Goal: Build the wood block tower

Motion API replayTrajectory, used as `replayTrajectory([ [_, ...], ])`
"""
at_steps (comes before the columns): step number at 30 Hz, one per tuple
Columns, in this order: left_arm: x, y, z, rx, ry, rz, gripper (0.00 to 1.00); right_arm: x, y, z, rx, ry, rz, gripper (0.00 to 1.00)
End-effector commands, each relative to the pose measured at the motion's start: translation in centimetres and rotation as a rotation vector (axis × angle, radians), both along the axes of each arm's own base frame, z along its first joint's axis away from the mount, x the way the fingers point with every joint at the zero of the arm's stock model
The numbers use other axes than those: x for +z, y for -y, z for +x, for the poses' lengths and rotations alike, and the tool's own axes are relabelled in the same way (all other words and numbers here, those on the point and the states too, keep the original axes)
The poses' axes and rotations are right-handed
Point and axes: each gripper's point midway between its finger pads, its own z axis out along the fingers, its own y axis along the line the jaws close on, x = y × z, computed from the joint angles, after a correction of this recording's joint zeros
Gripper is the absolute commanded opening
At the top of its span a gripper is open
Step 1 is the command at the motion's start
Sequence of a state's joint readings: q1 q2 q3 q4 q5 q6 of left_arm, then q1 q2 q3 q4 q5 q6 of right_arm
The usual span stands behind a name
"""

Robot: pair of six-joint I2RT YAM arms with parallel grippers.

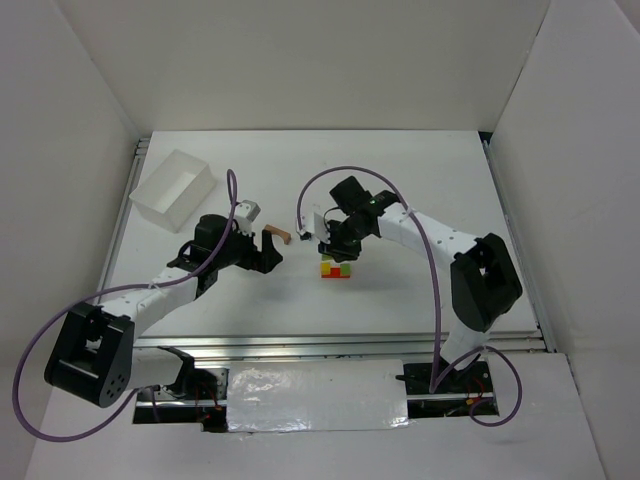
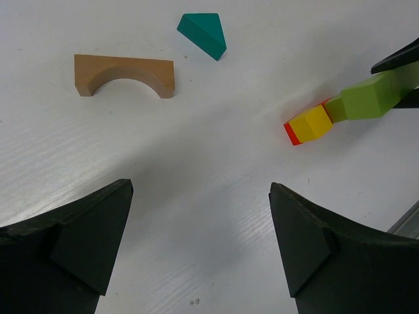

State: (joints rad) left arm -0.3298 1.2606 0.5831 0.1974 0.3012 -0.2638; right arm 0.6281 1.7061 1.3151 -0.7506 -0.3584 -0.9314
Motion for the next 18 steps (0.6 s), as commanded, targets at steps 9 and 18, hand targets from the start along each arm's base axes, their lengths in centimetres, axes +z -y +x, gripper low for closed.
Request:
replayTrajectory([
  [9,1.0,0.5,1.2,-0.02,0.036,-0.002,0.99,-1.6,-1.0,-0.1,0.028,-0.022,-0.012,0.06],
  [18,1.0,0.5,1.0,-0.026,0.039,-0.005,0.99,-2.2,-0.9,-0.6,0.044,-0.04,-0.024,0.07],
])
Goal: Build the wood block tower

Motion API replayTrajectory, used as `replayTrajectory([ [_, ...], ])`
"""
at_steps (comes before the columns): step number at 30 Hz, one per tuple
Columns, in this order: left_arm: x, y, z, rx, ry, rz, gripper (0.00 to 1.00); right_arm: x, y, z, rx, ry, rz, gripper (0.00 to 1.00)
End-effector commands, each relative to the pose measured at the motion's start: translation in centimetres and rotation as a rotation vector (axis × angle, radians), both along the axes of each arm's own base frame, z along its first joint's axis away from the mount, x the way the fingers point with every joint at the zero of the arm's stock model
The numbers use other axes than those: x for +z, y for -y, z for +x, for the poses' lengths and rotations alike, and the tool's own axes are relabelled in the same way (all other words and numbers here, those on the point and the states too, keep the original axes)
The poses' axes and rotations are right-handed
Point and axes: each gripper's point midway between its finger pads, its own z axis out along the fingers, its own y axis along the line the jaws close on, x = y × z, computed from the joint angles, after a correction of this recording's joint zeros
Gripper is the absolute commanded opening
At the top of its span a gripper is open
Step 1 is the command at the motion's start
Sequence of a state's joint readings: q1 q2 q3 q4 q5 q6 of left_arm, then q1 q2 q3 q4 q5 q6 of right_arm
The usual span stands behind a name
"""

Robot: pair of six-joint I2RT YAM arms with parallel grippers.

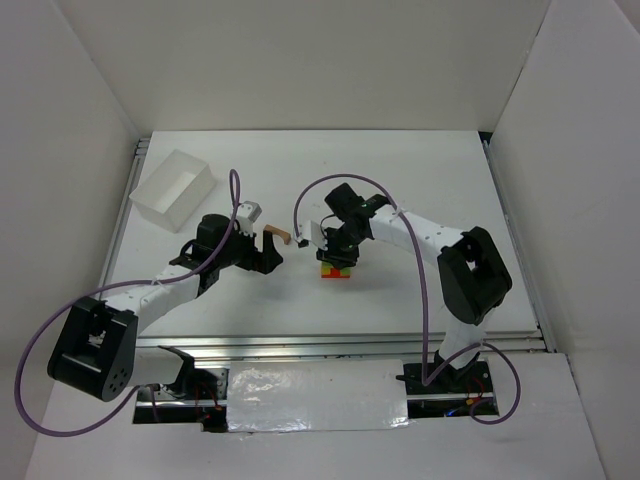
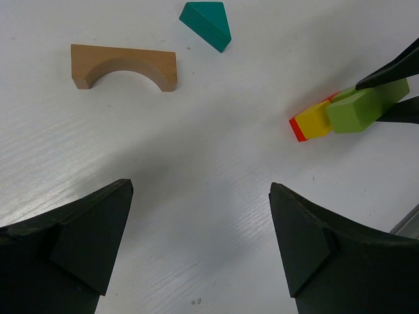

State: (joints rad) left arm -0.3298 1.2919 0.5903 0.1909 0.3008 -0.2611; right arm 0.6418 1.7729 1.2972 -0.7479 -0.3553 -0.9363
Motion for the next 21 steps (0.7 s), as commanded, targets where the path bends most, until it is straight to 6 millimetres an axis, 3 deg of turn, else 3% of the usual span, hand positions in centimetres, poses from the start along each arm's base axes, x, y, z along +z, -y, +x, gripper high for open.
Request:
replayTrajectory([
  [1,1.75,0.52,0.95,-0.026,0.063,-0.017,0.99,0.77,-0.97,0.16,0.031,0.016,0.031,0.07],
  [21,1.12,0.95,0.87,-0.052,0.041,-0.024,0.99,0.69,-1.27,-0.07,0.056,-0.007,0.024,0.11],
])
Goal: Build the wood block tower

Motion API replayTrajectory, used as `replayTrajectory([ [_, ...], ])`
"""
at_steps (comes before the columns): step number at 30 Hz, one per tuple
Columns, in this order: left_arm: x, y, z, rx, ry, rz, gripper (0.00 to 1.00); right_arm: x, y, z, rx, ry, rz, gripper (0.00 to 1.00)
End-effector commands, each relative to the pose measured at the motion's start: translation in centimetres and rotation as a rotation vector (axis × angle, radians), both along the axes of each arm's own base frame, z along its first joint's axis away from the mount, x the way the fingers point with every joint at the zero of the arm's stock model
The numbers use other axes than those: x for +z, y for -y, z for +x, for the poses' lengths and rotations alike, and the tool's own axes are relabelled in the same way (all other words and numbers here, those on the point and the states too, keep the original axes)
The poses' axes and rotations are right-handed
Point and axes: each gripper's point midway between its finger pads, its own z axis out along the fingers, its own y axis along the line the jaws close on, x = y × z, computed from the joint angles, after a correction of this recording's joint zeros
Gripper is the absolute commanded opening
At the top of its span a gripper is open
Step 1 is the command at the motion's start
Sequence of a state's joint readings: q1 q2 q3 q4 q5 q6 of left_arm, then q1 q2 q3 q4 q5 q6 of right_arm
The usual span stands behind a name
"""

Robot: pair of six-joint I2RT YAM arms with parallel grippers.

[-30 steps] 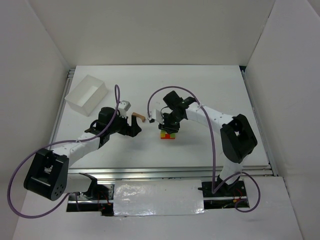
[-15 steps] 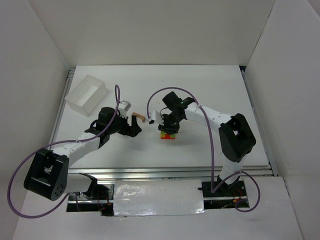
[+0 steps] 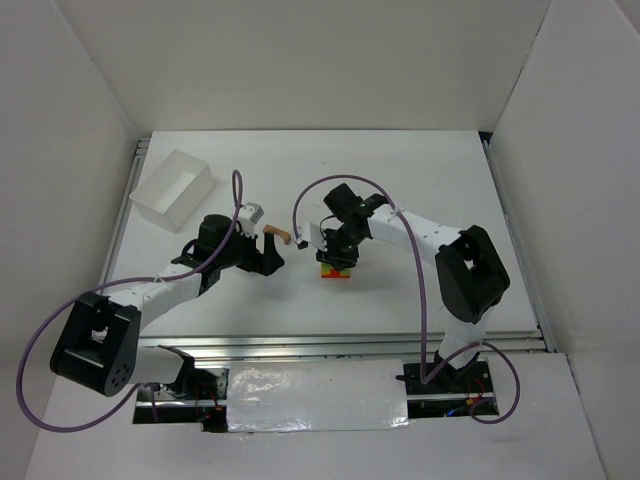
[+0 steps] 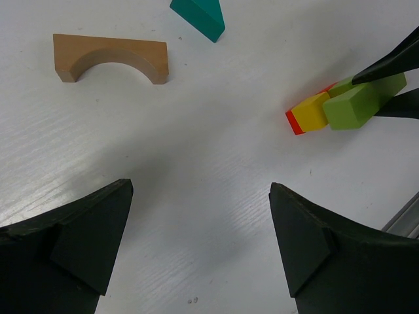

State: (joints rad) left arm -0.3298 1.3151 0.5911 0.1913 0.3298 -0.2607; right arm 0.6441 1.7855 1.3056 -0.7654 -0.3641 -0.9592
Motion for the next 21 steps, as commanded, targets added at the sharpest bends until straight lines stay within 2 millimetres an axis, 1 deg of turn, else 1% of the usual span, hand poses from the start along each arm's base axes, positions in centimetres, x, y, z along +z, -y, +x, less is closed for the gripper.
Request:
replayTrajectory([
  [1,1.82,0.67,1.23,-0.033,0.07,-0.022,0.99,0.94,-1.18,0.17,0.03,0.004,0.029,0.11],
  [9,1.89,0.89,0.98,-0.05,0.07,-0.027,0.99,0.65,-1.27,0.56,0.028,0.011,0.023,0.11],
  [14,1.82,0.9,0.94,-0.051,0.067,-0.03,0.99,0.29,-0.98,0.64,0.02,0.008,0.014,0.11],
  [21,1.87,1.18,0.77,-0.071,0.068,-0.036,0.99,0.36,-1.1,0.94,0.015,0.015,0.018,0.12],
])
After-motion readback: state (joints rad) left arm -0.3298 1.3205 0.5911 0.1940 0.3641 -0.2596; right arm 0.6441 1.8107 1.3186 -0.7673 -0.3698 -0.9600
